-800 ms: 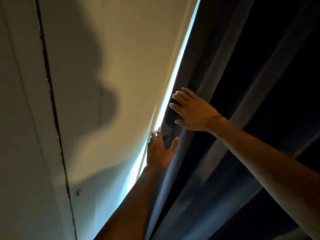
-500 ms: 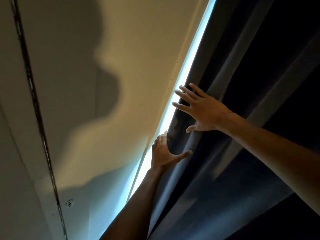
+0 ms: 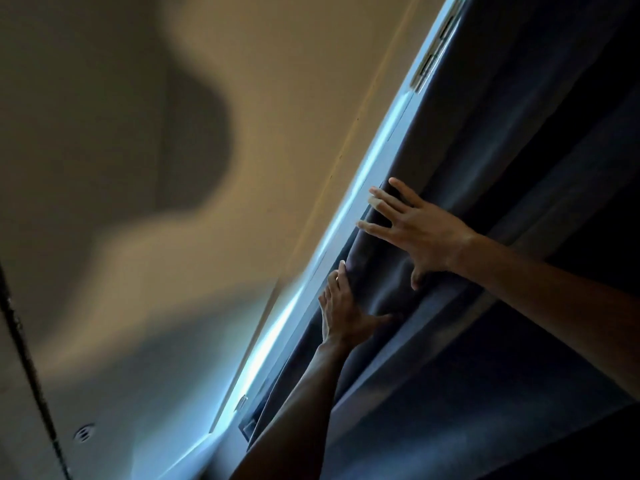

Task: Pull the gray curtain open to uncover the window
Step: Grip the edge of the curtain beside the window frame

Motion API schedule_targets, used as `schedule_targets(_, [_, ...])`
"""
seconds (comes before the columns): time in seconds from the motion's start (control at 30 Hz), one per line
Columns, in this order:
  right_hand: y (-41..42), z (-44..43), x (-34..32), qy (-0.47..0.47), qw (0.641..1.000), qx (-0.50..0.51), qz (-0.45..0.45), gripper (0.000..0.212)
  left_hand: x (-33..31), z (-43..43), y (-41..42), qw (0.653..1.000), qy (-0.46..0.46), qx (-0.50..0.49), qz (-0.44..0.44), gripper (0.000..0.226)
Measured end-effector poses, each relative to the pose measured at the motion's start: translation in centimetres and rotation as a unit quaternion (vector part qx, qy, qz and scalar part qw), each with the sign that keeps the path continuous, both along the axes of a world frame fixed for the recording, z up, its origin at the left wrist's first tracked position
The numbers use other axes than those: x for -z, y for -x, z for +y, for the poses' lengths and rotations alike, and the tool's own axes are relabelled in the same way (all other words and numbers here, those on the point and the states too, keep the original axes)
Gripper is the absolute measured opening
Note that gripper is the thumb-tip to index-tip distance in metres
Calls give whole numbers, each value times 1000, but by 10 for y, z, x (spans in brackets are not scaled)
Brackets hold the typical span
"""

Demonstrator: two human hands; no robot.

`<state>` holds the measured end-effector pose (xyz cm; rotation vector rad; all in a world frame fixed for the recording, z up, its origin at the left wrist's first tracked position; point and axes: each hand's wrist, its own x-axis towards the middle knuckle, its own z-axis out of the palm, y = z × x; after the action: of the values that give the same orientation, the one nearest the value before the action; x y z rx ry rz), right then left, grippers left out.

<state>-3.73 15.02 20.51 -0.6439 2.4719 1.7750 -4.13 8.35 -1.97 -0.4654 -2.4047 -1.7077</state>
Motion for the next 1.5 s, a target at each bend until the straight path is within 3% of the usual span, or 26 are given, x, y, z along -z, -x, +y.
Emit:
schedule_targets(0.23, [6, 5, 7, -28, 999, 25, 5, 129, 5, 13, 5, 997, -24, -69, 16, 88])
schedule_targets(0.43, [13, 11, 3, -5, 1000, -18, 6, 109, 10, 17, 4, 998, -37, -50, -16, 88])
schedule_targets(0.53, [22, 14, 3, 26, 997, -68, 16, 99, 15, 20, 12, 998, -33, -54, -26, 72])
schedule_targets(0.63, [24, 16, 3, 39, 998, -51, 17, 95, 18, 25, 21, 997, -55, -51, -33, 48])
schedule_targets(0.77, [21, 22, 4, 57, 998, -27, 17, 96, 25, 32, 25, 995, -80, -50, -23, 41])
schedule_targets(0.87, [17, 21, 4, 73, 997, -29, 9, 79, 30, 31, 22, 995, -96, -25, -11, 29])
schedule_targets(1.0, [17, 17, 7, 85, 995, -53, 12, 64, 38, 32, 16, 996, -88, 3, -14, 43])
schedule_targets(1.1, [16, 15, 7, 88, 993, -82, 17, 53, 34, 29, 8, 995, -95, 19, -23, 29])
schedule_targets(1.17, [16, 14, 7, 91, 991, -101, 16, 48, 32, 25, 2, 992, -116, 24, -35, 60])
schedule_targets(1.5, [10, 5, 12, 169, 973, -152, 28, 65, 27, 9, -7, 989, -133, -3, -62, 63])
